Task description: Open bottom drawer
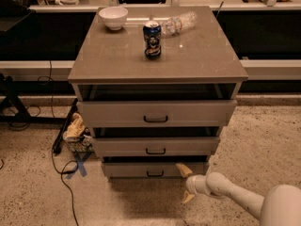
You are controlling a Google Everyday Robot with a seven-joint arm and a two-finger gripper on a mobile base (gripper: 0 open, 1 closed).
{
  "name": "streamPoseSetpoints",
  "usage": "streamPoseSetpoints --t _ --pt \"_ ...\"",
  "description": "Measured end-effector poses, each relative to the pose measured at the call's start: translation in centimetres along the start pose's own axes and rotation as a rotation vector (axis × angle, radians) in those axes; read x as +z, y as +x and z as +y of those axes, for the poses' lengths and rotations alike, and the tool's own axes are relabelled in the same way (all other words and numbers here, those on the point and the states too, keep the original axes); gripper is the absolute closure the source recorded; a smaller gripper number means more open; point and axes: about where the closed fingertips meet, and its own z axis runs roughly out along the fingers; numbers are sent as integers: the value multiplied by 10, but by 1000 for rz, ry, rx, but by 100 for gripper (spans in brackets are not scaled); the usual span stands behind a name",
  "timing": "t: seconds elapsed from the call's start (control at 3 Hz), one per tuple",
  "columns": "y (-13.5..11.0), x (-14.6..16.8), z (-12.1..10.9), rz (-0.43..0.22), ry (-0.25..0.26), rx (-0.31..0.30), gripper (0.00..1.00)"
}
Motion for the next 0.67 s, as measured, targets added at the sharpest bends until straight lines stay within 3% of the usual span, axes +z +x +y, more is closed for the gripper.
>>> streamPoseSetpoints --t 0.67 --pt "-5 55 -29 23 -15 -40 0"
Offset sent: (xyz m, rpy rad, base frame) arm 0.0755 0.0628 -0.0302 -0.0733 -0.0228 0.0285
